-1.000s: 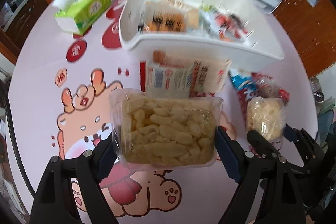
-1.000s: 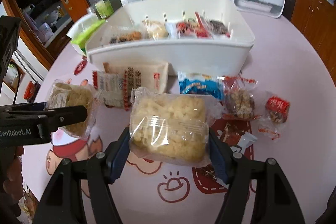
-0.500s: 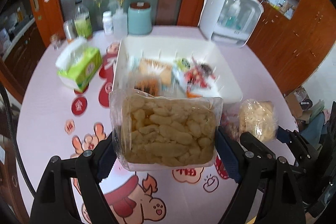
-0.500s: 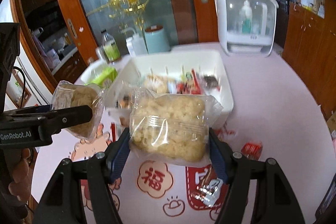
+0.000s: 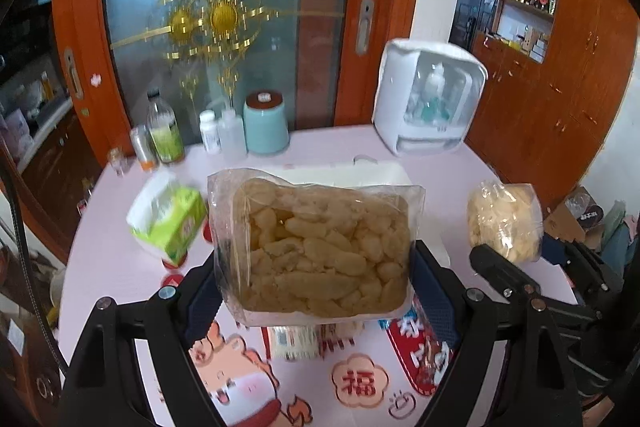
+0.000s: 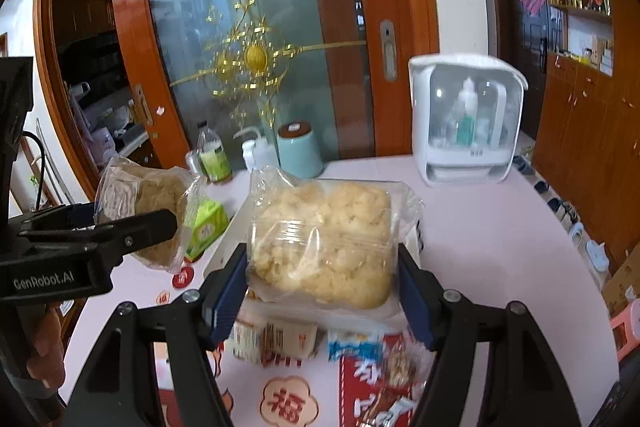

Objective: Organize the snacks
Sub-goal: 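Lift and carry both clear bags over the white tray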

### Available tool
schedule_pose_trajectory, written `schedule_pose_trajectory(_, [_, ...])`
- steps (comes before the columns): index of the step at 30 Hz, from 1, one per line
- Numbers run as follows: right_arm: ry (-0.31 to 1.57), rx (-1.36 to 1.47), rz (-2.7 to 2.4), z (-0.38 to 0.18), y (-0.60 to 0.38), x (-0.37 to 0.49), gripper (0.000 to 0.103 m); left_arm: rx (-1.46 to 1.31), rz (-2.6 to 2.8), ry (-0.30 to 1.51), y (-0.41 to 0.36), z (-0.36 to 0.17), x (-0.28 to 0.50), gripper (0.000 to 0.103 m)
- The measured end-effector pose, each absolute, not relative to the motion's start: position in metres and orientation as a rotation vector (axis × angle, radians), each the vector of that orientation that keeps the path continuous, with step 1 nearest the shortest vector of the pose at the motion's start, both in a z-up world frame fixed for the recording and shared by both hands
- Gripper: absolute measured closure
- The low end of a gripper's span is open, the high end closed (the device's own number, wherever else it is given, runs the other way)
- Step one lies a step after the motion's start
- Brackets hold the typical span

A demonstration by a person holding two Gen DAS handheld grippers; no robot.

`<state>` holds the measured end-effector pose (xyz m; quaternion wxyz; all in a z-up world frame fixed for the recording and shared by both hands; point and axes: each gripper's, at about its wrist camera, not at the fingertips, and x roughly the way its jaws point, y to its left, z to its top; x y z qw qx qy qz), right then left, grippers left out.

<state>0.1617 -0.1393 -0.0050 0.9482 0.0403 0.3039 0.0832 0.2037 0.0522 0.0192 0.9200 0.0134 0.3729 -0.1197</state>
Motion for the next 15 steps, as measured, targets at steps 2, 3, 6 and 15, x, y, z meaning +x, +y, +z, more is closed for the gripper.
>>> schedule_pose_trajectory(2, [0.591,0.073,0.161,0.005,-0.142,0.168,0.033,0.039,-0.231,0.741,0.049,0.03,0.21,0.019])
schedule_pose_trajectory(3, [0.576,0.065,0.155,0.012,-0.143,0.172,0.033,0.04,-0.227,0.729,0.049,0.035,0.215,0.019])
schedule_pose_trajectory(6, [0.537,0.054,0.147,0.028,-0.148,0.182,0.033,0.034,-0.214,0.694,0.047,0.05,0.227,0.019])
schedule_pose_trajectory(15, [0.514,0.019,0.095,0.041,-0.151,0.222,0.033,0.039,-0.182,0.677,0.034,0.058,0.27,0.019])
